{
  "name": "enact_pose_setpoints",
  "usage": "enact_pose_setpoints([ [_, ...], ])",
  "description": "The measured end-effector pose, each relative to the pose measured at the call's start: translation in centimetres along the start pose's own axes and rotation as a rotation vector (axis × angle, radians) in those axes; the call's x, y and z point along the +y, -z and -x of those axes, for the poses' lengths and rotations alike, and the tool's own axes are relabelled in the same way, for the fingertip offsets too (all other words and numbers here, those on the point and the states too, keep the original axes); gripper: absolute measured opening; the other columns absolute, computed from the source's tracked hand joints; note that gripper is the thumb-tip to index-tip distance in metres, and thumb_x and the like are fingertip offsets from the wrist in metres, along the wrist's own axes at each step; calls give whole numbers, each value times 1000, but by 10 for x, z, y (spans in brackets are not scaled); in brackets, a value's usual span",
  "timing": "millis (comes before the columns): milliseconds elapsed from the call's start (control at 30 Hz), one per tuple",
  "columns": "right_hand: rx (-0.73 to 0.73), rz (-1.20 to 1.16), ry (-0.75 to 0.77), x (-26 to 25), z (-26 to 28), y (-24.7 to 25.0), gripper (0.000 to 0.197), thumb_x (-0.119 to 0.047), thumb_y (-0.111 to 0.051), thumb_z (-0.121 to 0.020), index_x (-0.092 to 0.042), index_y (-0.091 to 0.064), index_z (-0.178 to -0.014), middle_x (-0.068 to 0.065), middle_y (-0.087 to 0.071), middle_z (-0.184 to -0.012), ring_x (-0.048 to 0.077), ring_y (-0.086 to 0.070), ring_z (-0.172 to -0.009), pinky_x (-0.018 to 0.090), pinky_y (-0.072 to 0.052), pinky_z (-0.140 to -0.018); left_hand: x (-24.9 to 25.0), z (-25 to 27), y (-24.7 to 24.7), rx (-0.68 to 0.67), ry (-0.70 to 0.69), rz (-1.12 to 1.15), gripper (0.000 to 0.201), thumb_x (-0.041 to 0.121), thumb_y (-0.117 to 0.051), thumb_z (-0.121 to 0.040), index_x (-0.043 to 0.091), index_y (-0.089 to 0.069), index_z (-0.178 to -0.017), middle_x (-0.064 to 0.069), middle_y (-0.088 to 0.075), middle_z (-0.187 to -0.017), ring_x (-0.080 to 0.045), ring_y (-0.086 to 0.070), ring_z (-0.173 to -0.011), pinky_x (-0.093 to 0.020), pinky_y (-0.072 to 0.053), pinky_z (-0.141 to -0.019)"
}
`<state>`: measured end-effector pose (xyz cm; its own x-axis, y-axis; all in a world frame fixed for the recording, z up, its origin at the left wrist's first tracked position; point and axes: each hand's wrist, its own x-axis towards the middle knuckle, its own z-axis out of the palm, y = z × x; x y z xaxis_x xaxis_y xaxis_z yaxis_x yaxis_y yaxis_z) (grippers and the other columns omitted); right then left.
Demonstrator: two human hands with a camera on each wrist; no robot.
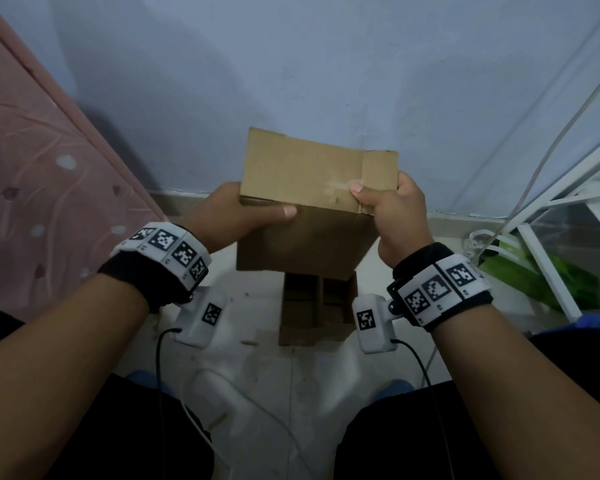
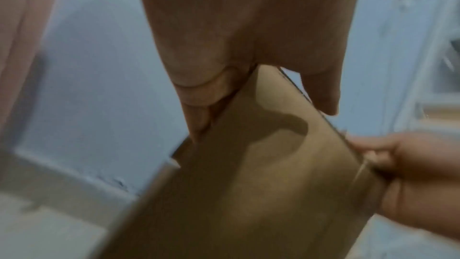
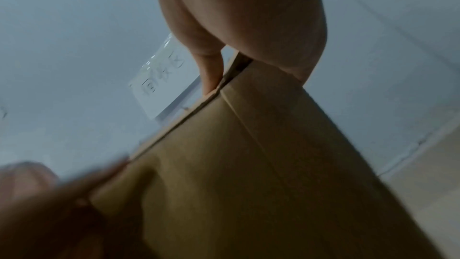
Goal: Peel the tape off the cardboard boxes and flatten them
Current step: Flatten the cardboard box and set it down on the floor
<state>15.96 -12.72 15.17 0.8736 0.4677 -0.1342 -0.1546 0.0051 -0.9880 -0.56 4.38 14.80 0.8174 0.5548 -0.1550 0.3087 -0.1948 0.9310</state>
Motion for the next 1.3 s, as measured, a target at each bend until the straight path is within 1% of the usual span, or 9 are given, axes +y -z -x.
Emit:
enact_pose_setpoints([
  [167, -30, 101, 184, 2, 6, -4, 23, 0, -75, -87, -14, -66, -104, 4, -76, -100, 17, -76, -89, 33, -62, -77, 8, -9, 2, 195, -48, 232, 33, 18, -85, -78, 19, -70, -108, 2, -77, -105, -13, -74, -96, -31, -59, -87],
  [300, 58, 265, 284, 6, 8, -10, 32, -30, -78, -81, -13, -62, -103, 4, -71, -103, 27, -68, -99, 49, -60, -88, 10, -7, 2, 226, -97, 329, 32, 7, -80, -82, 13, -68, -111, -3, -76, -108, -18, -75, -98, -34, -59, -90],
  [400, 166, 429, 374, 8, 4, -8, 52, -40, -81, -78, -21, -53, -118, -2, -50, -124, 20, -47, -121, 36, -46, -101, 15, -7, 6, 275, -114, 352, 26, 11, -80, -83, 19, -67, -105, 1, -76, -104, -14, -74, -95, -29, -59, -85],
  [500, 80, 320, 251, 3, 4, -5, 80, -50, -81, -78, -29, -36, -140, 0, -39, -141, 18, -39, -134, 38, -43, -109, 20, -6, 15, 295, -75, 438, 22, 14, -77, -87, 20, -67, -105, 1, -76, -105, -16, -75, -96, -30, -59, -83],
  [633, -145, 189, 64, 2, 6, -3, 92, -65, -73, -76, -32, -31, -152, 0, -52, -143, 21, -59, -127, 46, -48, -109, 25, -5, 22, 295, -29, 598, 18, 13, -73, -90, 7, -70, -107, -6, -78, -98, -23, -76, -89, -31, -59, -73],
  [833, -321, 80, -22, -2, 7, -5, 40, -29, -72, -94, -24, -55, -130, 2, -74, -117, 16, -76, -98, 32, -61, -80, 21, -3, 25, 353, -42, 585, 30, 18, -78, -87, 5, -71, -112, -8, -78, -101, -22, -76, -90, -34, -59, -77],
  [933, -263, 151, 55, 3, 6, -6, 33, -18, -76, -92, -12, -65, -123, 5, -77, -112, 20, -76, -101, 38, -61, -88, 20, -6, 22, 480, -224, 85, 36, 37, -77, -87, 16, -68, -115, 6, -74, -106, -6, -72, -95, -28, -57, -84],
  [1133, -119, 197, 168, 4, 6, -5, 24, -7, -78, -87, -18, -70, -107, 0, -78, -102, 15, -76, -93, 37, -63, -85, 9, -4, 16, 549, -95, -683, 78, 83, -54, -78, 13, -55, -114, -9, -66, -106, -34, -63, -96, -47, -54, -82],
  [1300, -55, 76, 197, -3, 6, -9, 28, -1, -75, -88, -12, -68, -113, 10, -77, -110, 25, -76, -101, 45, -62, -91, -2, -9, 9, 353, -160, -334, 97, 59, -75, -80, 24, -23, -154, -3, -56, -137, -20, -59, -116, -40, -49, -101],
])
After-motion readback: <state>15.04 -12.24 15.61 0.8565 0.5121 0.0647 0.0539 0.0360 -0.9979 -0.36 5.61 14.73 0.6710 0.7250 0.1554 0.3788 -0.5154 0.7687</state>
